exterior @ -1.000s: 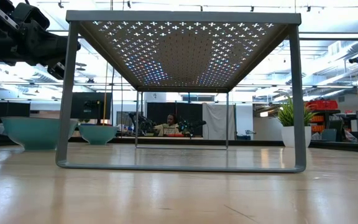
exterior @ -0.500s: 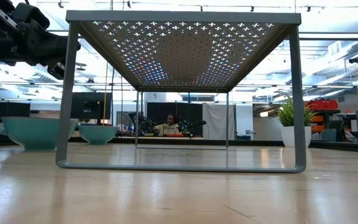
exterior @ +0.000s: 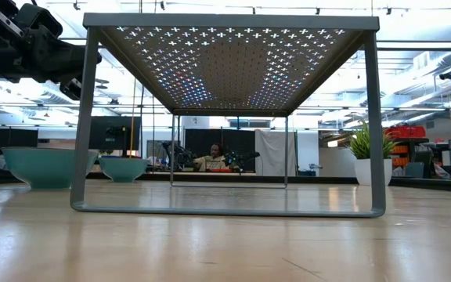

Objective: Pick & Place Mini bowls
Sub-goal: Put the top green bowl on the shelf

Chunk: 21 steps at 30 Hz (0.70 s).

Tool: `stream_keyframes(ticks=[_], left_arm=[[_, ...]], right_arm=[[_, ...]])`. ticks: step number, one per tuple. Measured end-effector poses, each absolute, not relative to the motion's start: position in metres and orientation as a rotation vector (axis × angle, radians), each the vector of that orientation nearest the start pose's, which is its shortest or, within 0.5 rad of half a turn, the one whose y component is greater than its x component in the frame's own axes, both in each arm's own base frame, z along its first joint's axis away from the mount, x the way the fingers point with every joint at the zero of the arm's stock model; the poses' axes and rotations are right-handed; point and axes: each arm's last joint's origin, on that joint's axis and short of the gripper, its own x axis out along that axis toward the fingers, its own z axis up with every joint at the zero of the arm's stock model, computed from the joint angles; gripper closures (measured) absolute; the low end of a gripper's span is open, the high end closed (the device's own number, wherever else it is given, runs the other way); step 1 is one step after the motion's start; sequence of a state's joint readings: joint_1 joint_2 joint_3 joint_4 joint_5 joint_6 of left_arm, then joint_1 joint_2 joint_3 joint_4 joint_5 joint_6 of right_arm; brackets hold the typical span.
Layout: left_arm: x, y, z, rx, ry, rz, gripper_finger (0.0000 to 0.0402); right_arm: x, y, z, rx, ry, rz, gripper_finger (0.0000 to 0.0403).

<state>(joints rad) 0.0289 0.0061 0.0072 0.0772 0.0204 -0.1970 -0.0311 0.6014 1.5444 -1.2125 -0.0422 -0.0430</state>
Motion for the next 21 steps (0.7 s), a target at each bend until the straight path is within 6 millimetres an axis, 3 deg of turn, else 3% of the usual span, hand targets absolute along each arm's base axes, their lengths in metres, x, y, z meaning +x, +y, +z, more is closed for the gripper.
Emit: stream_keyframes(ticks=[21], left_arm=[[0.0967,0.0022,0.1787,-0.194,-0.139,-0.005,0.0369]], right_arm=[[-0.0091,0.0015,0.4606,-0.033,0.269,0.016,0.0374]])
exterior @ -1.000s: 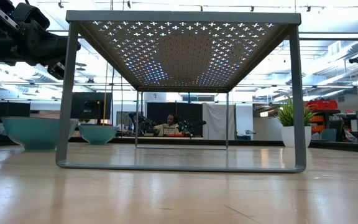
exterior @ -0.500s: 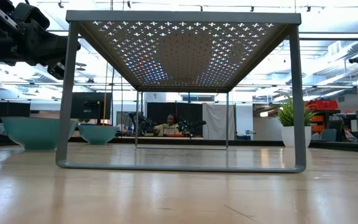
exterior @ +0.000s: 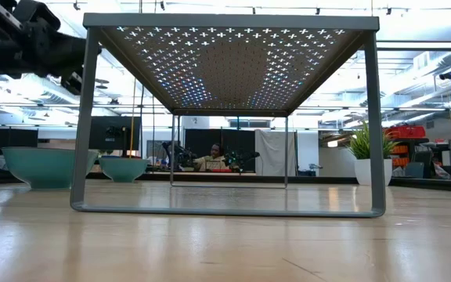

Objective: Pick & Place Mini bowls
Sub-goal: Put the top green bowl on the shelf

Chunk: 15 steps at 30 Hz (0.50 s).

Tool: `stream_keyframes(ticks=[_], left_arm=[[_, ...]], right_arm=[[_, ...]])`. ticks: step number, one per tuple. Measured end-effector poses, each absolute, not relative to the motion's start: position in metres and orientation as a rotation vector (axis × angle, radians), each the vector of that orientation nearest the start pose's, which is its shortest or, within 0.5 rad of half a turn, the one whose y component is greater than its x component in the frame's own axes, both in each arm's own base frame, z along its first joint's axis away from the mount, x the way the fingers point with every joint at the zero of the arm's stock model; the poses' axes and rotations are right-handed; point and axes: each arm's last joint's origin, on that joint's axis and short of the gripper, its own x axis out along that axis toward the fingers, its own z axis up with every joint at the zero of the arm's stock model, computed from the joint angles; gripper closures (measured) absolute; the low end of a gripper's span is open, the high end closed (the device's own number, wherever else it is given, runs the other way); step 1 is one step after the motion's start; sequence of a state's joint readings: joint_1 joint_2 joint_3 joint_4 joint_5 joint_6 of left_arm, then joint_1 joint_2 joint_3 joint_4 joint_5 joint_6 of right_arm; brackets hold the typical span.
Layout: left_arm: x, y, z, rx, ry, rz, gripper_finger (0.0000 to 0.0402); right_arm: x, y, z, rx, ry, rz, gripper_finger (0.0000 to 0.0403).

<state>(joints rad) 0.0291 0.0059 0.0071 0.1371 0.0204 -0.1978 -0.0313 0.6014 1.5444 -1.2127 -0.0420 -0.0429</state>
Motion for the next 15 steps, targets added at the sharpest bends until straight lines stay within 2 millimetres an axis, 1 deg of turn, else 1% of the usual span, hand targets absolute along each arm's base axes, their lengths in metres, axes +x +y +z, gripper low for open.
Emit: stream_keyframes(ticks=[3,7,10,15], left_arm=[[0.096,0.002,0.182,-0.193,-0.178,-0.009,0.0373],[0.095,0.002,0.186,-0.191,-0.212,-0.02,0.0392],[0.094,0.002,0.191,-0.189,-0.269,-0.028,0.0396],[0.088,0.002,0.207,-0.182,-0.442,-0.045,0.0398]], right_arm=[[-0.009,0.002,0.461,-0.033,0.269,0.017,0.0374],[-0.009,0.002,0.461,-0.033,0.269,0.016,0.0374],[-0.009,0.001,0.461,-0.033,0.27,0.016,0.0374],[-0.009,0.001,0.461,-0.033,0.269,0.016,0.0374]])
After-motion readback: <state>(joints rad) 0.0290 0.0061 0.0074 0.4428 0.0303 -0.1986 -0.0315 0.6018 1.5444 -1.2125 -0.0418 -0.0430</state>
